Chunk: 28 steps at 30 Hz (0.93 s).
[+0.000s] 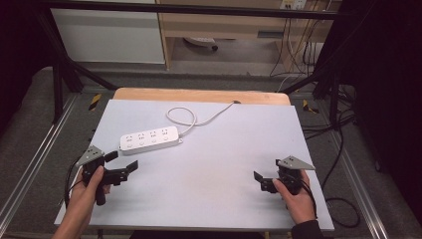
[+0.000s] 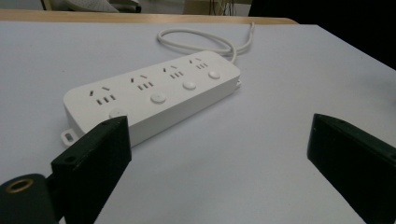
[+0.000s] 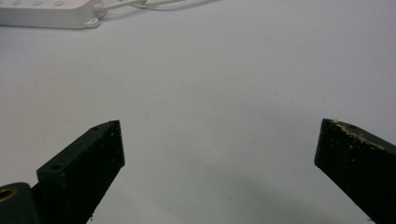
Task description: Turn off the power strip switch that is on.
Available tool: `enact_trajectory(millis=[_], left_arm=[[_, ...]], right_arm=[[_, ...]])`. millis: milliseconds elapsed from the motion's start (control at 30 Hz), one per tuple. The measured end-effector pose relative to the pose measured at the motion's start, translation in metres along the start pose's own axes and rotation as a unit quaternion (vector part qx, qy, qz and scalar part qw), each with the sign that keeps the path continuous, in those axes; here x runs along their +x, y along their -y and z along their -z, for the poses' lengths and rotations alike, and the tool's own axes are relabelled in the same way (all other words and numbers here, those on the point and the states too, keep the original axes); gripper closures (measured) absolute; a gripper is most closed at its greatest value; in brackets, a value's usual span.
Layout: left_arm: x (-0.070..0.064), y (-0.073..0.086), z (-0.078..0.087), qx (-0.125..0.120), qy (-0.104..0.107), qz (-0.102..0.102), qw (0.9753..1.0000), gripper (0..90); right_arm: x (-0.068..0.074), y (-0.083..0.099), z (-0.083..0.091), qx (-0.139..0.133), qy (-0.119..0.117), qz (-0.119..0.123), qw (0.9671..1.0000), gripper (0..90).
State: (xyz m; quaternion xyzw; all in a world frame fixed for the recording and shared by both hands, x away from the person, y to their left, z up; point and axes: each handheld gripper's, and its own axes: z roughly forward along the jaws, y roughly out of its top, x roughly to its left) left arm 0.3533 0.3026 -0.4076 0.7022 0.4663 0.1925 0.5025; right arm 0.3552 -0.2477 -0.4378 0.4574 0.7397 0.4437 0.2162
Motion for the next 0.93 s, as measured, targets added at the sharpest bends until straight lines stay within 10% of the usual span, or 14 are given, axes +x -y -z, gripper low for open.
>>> enact_trajectory(millis=[733,933], left_arm=[[0.014,0.032,0.027,0.006,-0.042,0.000,0.9991,7.6],[0.004,0.039,0.024,0.006,-0.028,-0.013,0.9995,7.6]], right_arm=[[-0.003,0.001,0.000,0.004,0.013,0.000,0.9999,2.3],[-0.011,0.009,-0.006,0.052,0.060,-0.003,0.9968,2.9]])
